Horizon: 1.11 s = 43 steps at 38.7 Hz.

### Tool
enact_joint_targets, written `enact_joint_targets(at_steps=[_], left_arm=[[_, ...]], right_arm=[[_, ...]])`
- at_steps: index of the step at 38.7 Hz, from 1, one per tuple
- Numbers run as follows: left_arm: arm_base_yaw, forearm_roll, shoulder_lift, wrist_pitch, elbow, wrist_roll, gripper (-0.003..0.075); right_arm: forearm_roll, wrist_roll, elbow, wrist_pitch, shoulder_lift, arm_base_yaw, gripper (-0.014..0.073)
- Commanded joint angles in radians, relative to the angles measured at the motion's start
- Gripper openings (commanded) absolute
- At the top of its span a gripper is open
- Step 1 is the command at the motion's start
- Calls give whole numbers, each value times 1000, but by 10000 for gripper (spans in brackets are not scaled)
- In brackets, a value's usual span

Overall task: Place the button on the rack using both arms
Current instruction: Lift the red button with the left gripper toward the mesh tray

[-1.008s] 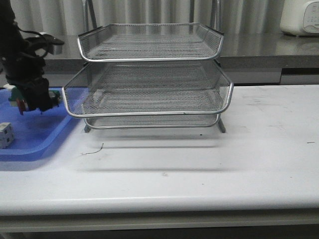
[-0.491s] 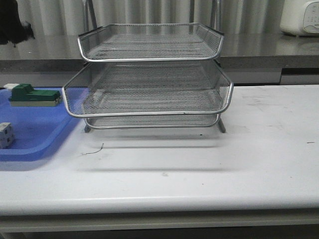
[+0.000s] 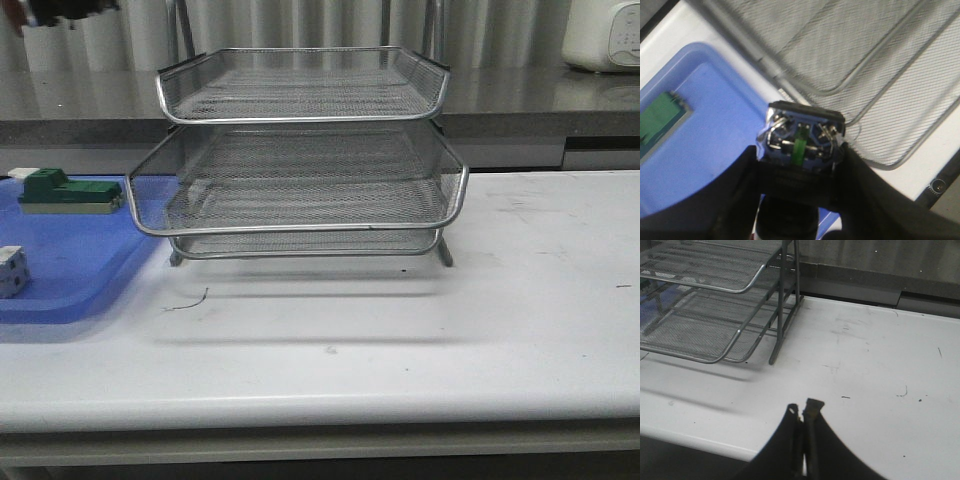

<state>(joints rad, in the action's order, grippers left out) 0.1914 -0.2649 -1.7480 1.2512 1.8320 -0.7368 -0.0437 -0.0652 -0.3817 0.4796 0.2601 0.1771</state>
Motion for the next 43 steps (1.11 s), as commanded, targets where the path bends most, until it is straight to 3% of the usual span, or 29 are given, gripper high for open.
enact_joint_targets(at_steps=[1, 12, 19, 43], left_arm=[[95, -40, 55, 38, 27, 10, 127], [279, -40, 55, 26, 27, 10, 126], [340, -41, 40, -8, 27, 10, 126], [362, 25, -189, -152, 27, 10, 127]], right_arm=[[-1, -3, -25, -79, 9, 3, -61], [-1, -3, -25, -79, 9, 3, -61], [-1, -3, -25, -79, 9, 3, -61], [-1, -3, -25, -79, 9, 3, -61]])
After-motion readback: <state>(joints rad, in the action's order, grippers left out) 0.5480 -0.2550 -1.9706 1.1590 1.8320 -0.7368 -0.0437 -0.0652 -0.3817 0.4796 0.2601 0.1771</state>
